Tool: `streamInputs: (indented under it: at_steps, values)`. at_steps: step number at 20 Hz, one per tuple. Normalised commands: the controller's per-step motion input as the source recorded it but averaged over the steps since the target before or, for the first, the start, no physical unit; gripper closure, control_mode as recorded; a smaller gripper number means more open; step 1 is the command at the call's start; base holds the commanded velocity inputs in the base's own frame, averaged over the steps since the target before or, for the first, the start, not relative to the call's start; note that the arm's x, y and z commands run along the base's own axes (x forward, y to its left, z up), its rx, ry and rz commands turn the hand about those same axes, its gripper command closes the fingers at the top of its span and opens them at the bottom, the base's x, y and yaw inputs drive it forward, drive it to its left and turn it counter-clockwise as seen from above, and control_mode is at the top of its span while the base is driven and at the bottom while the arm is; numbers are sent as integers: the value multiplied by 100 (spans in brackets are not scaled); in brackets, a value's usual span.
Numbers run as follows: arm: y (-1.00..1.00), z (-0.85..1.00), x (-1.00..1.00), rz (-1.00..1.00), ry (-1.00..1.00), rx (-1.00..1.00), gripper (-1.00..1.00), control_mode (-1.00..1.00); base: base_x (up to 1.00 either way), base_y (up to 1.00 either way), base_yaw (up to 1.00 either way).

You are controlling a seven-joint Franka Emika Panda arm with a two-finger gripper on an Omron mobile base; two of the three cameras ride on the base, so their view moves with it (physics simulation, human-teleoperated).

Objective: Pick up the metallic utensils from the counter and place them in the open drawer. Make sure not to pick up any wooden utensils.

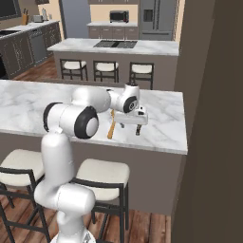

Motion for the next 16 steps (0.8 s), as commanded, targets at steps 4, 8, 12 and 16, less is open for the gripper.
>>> streamInputs:
  at_steps: [4, 8, 12, 16]
  values:
    - [-8, -21, 46, 3, 0, 4, -100, -100, 0, 0, 0]
    - [-13, -21, 41, 3, 0, 5, -100, -100, 0, 0, 0]
    - [-8, -24, 40, 2, 0, 3, -100, -100, 0, 0, 0]
    - [-9, -23, 41, 1, 0, 2, -100, -100, 0, 0, 0]
